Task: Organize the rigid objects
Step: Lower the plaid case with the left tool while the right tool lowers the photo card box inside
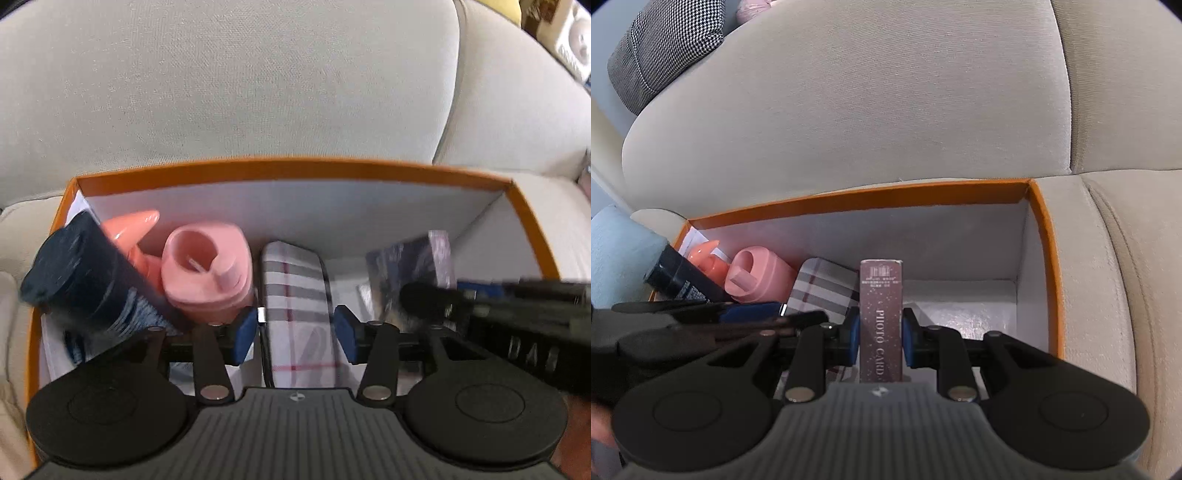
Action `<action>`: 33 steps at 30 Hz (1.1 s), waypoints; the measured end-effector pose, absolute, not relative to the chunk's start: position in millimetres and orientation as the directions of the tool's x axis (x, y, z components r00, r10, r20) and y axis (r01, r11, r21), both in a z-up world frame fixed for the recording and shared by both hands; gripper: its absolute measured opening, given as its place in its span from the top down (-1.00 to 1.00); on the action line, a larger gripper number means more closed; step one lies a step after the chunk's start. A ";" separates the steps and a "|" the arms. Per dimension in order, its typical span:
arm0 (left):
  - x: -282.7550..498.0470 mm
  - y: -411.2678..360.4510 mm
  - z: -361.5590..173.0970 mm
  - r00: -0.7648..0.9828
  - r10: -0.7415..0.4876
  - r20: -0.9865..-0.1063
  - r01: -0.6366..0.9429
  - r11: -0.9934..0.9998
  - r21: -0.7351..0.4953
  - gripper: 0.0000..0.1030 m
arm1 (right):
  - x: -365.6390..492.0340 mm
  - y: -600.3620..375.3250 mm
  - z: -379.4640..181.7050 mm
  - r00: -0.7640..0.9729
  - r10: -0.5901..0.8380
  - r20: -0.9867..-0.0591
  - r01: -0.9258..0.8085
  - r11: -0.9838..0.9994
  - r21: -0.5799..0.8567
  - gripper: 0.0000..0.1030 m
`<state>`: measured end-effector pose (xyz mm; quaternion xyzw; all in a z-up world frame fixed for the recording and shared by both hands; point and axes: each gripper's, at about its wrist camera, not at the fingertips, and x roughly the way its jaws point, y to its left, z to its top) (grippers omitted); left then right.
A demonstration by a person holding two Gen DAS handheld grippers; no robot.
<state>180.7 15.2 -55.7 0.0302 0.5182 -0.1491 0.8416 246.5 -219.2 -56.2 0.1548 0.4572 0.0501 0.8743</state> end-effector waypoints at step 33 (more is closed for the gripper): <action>165.1 14.9 -67.8 0.241 -0.171 -0.955 0.480 0.877 -0.035 -0.10 | 276.5 -193.5 -61.8 0.384 0.129 -0.914 -0.181 0.981 0.062 -0.04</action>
